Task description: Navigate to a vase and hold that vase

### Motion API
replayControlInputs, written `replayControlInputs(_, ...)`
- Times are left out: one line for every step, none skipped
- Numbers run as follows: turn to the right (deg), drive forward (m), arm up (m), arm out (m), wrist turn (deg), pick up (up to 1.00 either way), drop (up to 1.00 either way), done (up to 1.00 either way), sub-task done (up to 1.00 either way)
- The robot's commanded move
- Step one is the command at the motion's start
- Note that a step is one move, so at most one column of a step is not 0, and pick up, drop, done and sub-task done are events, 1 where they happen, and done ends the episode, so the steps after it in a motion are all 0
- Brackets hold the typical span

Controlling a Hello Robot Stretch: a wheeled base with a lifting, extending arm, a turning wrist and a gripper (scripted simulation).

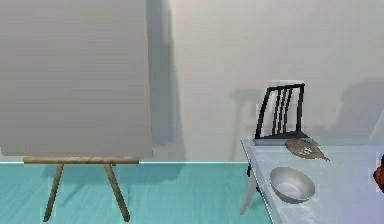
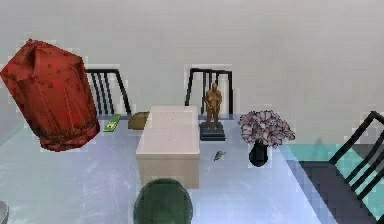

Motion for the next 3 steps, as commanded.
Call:
replayControlInputs(0.0, 0.00, 0.50, 0.00, 0.0, 0.00, 0.00, 0.00, 0.00)
replayControlInputs(0.0, 0.00, 0.34, 0.00, 0.0, 0.00, 0.00, 0.00, 0.00)
replayControlInputs(0.0, 0.00, 0.00, 0.02, 0.0, 0.00, 0.00, 0.00, 0.00)
